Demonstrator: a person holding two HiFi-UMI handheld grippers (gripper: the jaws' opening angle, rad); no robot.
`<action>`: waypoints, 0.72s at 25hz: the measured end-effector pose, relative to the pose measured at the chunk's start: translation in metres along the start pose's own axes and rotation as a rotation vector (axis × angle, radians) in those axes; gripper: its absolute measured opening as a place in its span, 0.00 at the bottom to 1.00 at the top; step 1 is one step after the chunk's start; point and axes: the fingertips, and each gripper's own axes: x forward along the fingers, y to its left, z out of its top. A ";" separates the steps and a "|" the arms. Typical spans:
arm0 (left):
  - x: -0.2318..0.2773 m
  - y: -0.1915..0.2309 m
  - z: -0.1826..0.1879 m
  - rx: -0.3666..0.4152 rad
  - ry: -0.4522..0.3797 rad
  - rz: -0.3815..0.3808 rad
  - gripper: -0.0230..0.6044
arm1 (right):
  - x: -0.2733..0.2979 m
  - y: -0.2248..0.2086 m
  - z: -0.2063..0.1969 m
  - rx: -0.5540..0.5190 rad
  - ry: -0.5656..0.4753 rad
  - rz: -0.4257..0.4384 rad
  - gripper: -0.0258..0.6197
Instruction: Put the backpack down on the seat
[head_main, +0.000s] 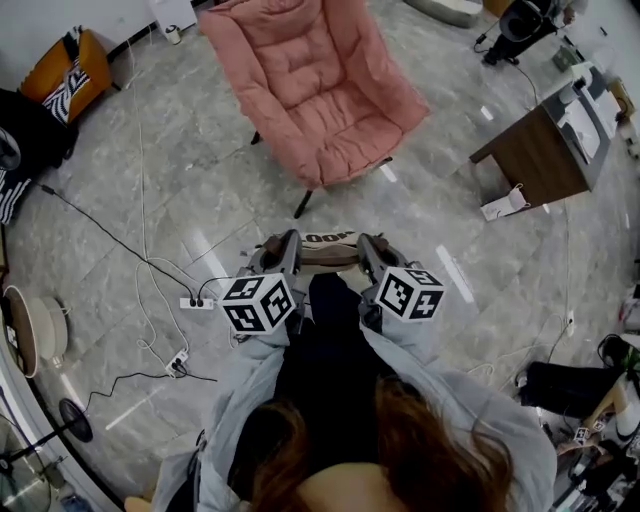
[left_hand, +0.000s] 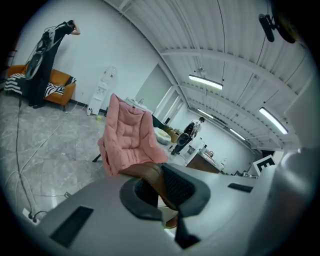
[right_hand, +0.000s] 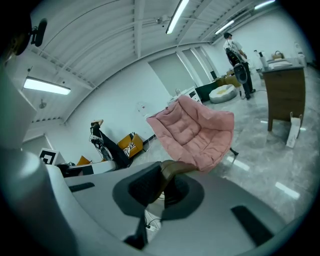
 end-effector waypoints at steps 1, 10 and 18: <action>0.010 0.001 0.004 0.001 0.003 0.004 0.06 | 0.008 -0.004 0.009 0.001 -0.002 0.003 0.05; 0.093 -0.003 0.037 0.029 0.020 -0.001 0.06 | 0.056 -0.043 0.079 0.032 -0.029 0.003 0.05; 0.152 -0.026 0.057 0.093 0.072 -0.078 0.06 | 0.075 -0.073 0.131 0.052 -0.034 0.009 0.05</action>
